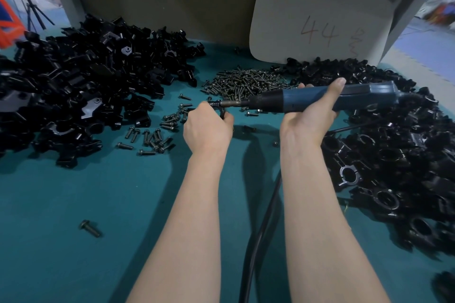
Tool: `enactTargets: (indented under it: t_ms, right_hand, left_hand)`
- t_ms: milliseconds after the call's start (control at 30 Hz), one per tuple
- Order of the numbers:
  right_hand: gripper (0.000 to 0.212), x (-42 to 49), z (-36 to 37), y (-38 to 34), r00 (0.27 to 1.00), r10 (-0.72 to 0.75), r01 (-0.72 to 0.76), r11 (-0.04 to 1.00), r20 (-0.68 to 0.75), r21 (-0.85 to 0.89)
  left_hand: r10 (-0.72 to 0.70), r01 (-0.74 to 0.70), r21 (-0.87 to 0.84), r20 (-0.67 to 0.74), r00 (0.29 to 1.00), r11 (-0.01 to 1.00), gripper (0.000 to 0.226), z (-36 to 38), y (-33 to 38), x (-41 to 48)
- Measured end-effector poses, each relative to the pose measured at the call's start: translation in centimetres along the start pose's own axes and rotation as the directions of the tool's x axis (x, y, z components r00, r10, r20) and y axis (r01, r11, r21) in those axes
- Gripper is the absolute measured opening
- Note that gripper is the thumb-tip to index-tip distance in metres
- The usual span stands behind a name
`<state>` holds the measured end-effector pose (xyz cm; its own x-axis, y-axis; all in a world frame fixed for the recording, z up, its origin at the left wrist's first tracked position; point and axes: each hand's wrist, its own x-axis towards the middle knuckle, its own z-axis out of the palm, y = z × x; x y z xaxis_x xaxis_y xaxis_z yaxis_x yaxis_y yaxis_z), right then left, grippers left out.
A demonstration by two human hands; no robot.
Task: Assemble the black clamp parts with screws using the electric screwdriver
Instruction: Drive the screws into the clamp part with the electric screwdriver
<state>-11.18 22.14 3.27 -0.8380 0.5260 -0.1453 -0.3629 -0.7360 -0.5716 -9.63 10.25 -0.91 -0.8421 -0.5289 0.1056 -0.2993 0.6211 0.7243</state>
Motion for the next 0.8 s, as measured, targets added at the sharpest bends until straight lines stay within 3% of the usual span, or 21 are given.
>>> enactTargets:
  t_ms: [267, 567, 800]
  right_hand:
    - [0.055, -0.1, -0.1, 0.0, 0.999, 0.006, -0.005, 1.0, 0.037, -0.019]
    - [0.051, -0.3, 0.0, -0.6, 0.973, 0.013, -0.014, 1.0, 0.231, 0.006]
    - [0.055, -0.1, -0.5, -0.7, 0.964, 0.029, -0.046, 0.997, 0.266, 0.057]
  left_hand:
    - [-0.027, 0.027, -0.006, 0.0, 1.0, 1.0, 0.027, 0.1, 0.1, 0.0]
    - [-0.083, 0.097, -0.08, 0.166, 0.983, 0.992, 0.026, -0.9, -0.1, 0.1]
    - [-0.096, 0.107, -0.044, 0.203, 0.974, 0.993, 0.026, -1.4, 0.2, -0.1]
